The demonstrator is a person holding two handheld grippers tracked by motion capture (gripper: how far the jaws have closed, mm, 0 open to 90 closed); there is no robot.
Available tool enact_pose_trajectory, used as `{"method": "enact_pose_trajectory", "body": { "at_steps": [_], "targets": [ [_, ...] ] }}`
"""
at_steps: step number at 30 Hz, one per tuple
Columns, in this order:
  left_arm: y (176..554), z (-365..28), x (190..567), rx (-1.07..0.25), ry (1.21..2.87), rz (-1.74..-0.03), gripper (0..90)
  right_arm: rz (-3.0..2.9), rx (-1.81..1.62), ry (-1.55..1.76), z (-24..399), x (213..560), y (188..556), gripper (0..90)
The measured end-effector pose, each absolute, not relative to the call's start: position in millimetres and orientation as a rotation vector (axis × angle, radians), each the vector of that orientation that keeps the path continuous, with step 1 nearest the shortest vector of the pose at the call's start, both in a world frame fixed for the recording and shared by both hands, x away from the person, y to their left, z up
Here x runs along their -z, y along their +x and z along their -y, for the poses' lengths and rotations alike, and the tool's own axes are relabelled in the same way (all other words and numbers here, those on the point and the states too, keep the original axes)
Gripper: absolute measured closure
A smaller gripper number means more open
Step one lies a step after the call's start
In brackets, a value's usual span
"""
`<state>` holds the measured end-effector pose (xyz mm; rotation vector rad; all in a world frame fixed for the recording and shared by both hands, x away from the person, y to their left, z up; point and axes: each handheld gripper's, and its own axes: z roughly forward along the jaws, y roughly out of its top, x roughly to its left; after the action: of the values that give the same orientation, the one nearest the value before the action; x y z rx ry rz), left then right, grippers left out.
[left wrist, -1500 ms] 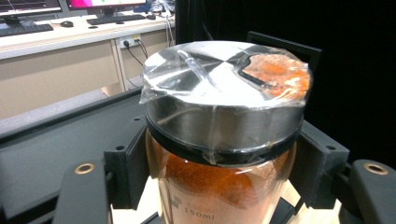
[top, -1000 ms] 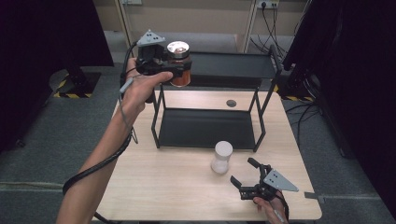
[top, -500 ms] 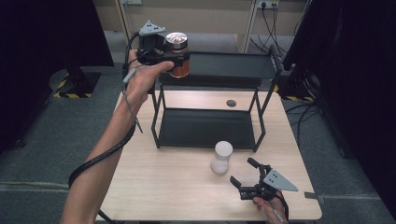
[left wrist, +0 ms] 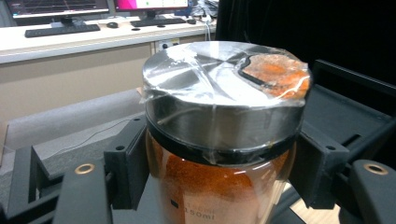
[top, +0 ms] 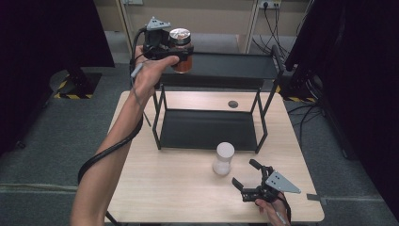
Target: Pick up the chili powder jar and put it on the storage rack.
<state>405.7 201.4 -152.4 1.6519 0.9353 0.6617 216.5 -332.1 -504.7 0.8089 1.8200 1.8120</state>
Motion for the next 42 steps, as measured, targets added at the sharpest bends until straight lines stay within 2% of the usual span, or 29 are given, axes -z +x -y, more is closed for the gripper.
{"method": "enact_pose_trajectory", "body": {
  "at_steps": [24,42],
  "targets": [
    [428.1,-190.4,170.9,-0.71,1.606,-0.986,30.5,-1.824,-1.819,0.801,331.3,505.3,216.7,0.3],
    [431.2,-185.6,180.6,-0.739,1.608,-0.967,30.5,-1.825,-1.819,0.799,331.1,505.2,216.7,0.3]
  ]
}}
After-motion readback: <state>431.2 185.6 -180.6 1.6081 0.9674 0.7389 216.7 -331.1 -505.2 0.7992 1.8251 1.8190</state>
